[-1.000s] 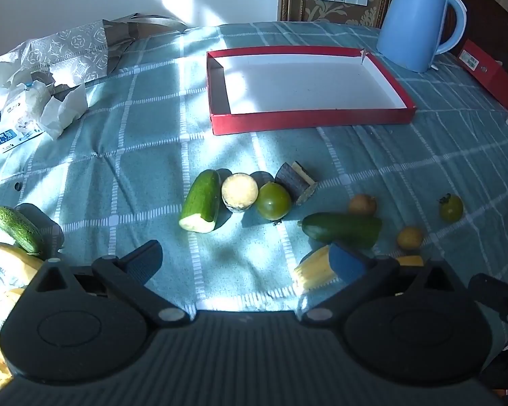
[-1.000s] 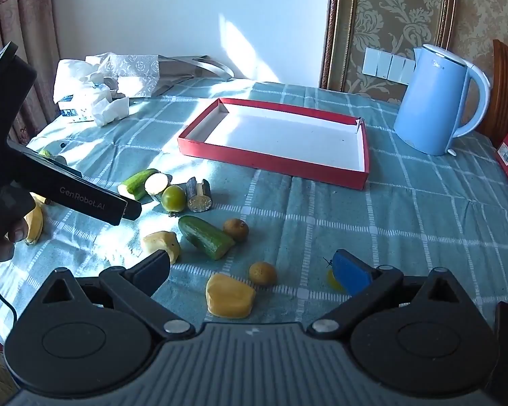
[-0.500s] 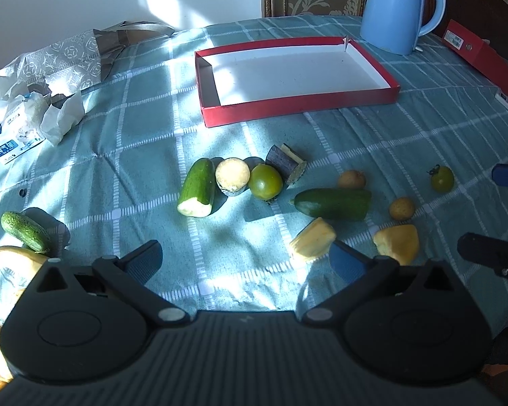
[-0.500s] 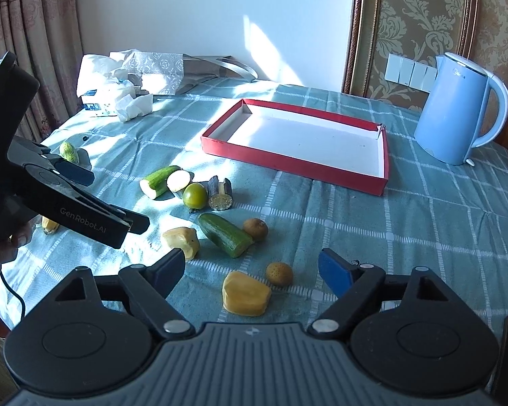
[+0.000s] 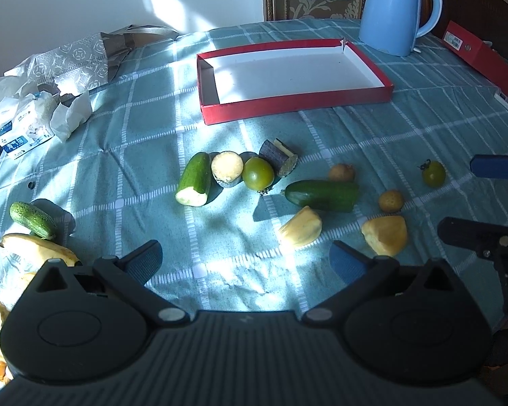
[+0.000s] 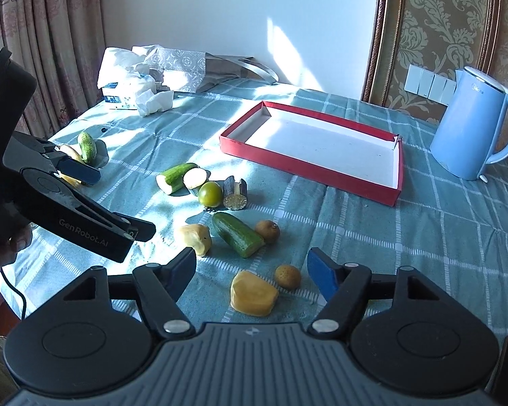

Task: Organize fruits
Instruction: 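Move the left tool toward the cut green cucumber chunk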

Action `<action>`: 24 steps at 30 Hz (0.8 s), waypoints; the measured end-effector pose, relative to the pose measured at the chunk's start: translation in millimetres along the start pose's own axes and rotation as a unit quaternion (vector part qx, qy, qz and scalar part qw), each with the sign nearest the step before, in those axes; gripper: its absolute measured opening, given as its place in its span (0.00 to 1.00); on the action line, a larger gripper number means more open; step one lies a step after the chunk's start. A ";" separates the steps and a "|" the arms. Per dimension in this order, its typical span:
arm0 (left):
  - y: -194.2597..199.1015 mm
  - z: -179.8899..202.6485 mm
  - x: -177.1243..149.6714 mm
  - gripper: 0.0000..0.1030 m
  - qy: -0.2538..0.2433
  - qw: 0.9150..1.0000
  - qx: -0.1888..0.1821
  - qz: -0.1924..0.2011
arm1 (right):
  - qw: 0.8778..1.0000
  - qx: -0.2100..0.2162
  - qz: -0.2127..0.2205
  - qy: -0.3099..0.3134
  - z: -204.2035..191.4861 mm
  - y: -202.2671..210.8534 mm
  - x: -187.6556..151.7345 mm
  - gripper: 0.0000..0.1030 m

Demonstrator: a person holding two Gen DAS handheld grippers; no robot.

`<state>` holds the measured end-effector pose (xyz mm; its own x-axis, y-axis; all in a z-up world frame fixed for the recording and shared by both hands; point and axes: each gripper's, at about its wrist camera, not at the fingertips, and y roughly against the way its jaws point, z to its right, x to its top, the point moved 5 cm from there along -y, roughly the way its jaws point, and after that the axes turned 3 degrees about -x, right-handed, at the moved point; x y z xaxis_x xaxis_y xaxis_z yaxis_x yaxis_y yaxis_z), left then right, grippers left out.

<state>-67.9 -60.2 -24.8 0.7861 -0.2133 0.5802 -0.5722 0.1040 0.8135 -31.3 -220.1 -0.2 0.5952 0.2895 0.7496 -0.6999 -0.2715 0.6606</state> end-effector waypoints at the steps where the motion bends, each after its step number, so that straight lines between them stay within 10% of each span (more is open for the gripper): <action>1: 0.8 1.2 -0.8 1.00 0.000 1.000 0.001 0.000 | 1.000 0.003 0.001 0.001 0.4 0.7 -0.1 0.71; 24: 10.9 22.2 -10.1 1.00 -0.015 1.000 0.002 0.005 | 1.000 0.022 0.011 0.018 4.6 8.1 -2.6 0.71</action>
<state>-87.3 -78.5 -22.7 0.7725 -0.2421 0.5870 -0.5810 0.1033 0.8073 -36.7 -227.3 3.4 0.5651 0.3152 0.7624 -0.6937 -0.3186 0.6459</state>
